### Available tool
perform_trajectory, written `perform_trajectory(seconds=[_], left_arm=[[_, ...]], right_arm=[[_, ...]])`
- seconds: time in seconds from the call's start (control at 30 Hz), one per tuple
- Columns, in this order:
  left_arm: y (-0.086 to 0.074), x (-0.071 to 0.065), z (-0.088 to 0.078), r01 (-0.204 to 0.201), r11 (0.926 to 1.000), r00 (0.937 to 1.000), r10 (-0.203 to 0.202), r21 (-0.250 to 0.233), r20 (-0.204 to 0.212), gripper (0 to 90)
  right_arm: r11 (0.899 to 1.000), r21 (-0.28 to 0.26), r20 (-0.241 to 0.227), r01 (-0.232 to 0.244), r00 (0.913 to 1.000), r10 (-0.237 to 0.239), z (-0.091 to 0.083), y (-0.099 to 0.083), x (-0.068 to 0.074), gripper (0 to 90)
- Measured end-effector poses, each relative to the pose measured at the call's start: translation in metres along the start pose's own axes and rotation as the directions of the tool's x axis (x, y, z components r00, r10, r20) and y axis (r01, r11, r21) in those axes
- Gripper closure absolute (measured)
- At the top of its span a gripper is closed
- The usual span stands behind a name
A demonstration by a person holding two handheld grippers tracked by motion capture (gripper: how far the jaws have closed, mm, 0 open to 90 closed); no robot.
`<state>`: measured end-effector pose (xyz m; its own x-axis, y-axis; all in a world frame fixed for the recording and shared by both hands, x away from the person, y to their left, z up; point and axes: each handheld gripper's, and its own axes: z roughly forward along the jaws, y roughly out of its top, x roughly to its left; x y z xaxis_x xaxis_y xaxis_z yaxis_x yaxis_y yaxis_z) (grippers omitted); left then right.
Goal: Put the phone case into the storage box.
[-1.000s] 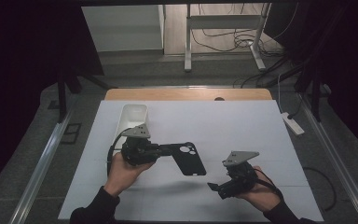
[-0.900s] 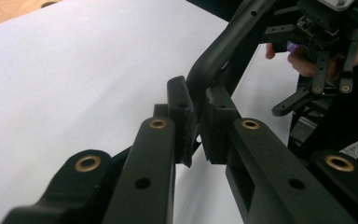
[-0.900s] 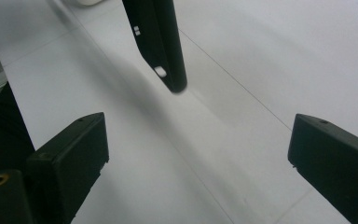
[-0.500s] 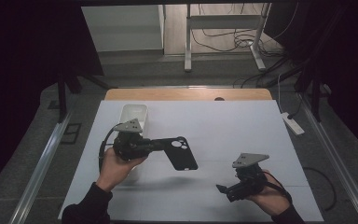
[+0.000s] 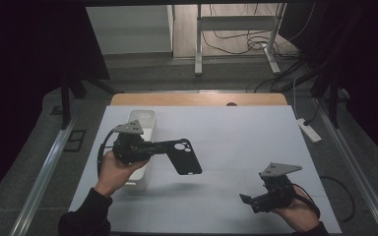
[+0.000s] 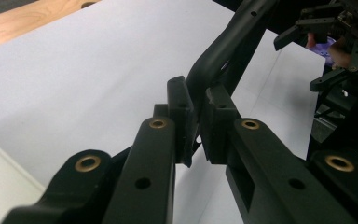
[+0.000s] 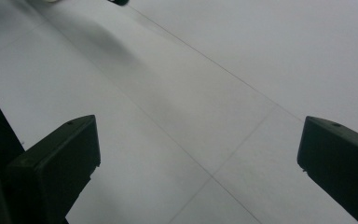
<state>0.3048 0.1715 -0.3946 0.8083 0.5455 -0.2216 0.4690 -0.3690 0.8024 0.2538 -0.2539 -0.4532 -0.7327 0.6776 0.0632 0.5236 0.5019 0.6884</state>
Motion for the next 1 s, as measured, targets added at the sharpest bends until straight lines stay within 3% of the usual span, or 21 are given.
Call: perform_trajectory(seconds=[0.27,0.6,1.0], left_arm=[[0.003,0.006,-0.007,0.014,0.9999,0.9999,-0.014,-0.007,-0.009,83.3],[0.006,0.014,-0.012,0.028,0.9996,0.9994,-0.028,-0.004,-0.018,83.4],[0.010,0.022,-0.020,0.031,0.9995,0.9989,-0.031,-0.008,-0.036,83.4]], right_arm=[[0.999,0.010,0.041,-0.035,0.9985,0.035,-0.008,-0.011,-0.006,0.0],[0.995,0.025,0.113,-0.094,0.9895,0.090,-0.024,-0.031,-0.011,0.0],[0.990,0.024,0.142,-0.140,0.9806,0.135,-0.035,-0.049,-0.016,0.0]])
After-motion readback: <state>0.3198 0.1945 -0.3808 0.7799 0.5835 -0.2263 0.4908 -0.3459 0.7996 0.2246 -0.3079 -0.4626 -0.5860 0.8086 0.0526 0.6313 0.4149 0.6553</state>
